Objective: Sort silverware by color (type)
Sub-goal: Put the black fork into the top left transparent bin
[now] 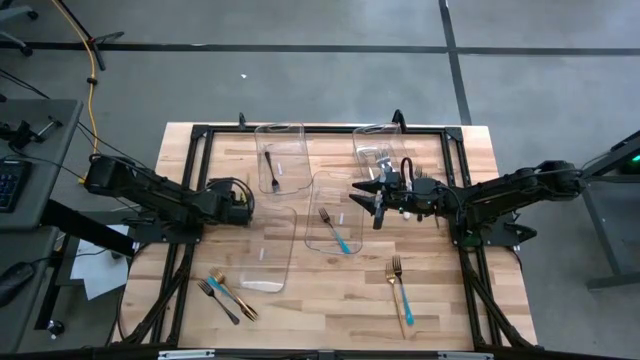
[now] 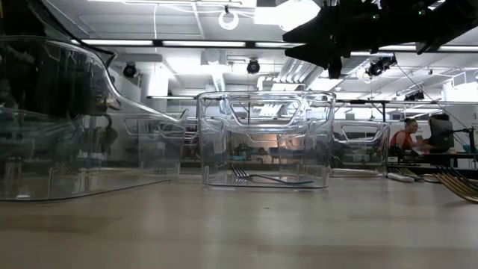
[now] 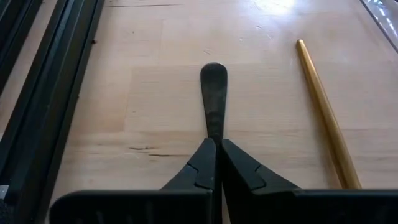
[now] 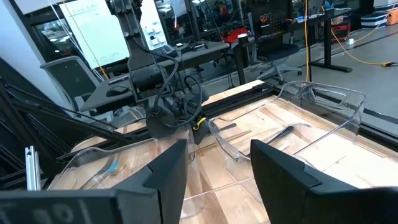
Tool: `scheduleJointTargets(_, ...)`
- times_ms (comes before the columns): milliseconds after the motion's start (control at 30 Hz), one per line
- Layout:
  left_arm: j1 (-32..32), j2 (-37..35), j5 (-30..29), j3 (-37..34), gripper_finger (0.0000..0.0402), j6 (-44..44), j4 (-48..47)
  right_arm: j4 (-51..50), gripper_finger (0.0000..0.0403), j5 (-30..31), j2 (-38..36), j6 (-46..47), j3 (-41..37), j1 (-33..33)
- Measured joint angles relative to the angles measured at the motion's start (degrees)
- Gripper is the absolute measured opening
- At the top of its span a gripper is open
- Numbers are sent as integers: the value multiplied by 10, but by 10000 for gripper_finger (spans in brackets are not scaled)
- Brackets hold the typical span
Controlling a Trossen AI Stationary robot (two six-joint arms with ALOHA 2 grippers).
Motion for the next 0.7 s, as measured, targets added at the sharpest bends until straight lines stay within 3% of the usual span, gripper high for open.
scheduleJointTargets(533, 0, -26, -31, 90, 2, 20, -138, 0, 171, 0, 0, -1, 0, 0)
scheduleJointTargets(700, 0, -33, 31, 108, 1, 91, -140, 0, 171, 0, 0, 5, 0, 0)
